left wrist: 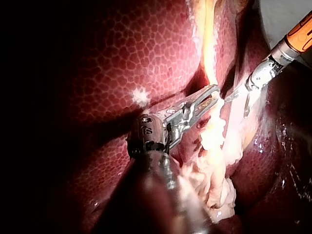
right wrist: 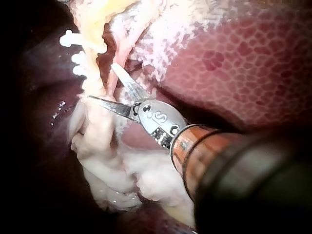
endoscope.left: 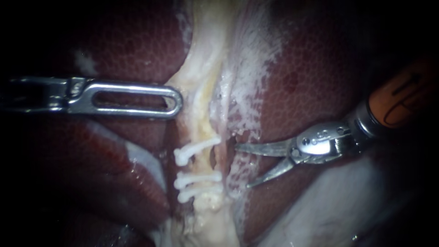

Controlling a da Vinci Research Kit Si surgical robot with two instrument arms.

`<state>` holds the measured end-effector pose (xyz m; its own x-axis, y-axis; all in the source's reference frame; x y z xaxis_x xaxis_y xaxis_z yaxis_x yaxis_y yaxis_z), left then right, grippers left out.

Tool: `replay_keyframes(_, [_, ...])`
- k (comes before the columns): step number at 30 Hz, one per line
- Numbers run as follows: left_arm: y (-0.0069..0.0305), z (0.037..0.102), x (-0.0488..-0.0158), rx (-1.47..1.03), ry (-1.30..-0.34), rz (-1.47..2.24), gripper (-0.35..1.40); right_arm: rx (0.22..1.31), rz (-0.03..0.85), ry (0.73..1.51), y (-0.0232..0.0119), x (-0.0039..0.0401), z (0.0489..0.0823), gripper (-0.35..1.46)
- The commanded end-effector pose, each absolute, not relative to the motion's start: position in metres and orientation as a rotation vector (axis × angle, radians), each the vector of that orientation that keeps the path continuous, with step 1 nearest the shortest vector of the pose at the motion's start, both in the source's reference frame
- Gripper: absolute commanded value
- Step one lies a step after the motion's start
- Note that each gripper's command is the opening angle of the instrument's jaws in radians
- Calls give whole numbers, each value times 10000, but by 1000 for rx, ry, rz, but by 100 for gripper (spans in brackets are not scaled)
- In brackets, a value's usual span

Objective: Go to the cutting position left tube

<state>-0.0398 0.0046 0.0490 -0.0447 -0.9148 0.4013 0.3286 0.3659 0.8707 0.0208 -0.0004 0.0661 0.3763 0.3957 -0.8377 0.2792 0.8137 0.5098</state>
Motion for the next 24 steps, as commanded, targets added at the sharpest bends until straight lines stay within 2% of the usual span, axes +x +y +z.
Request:
replay_keyframes(1, [46,489,-398,631,-1214,-1123,-35,662,79,1205,-4,210,662,143])
replay_keyframes(16, [45,480,-389,627,-1219,-1122,-35,711,85,1121,-4,222,676,143])
replay_keyframes(24, [45,480,-389,627,-1219,-1122,-35,759,78,1115,-10,227,677,142])
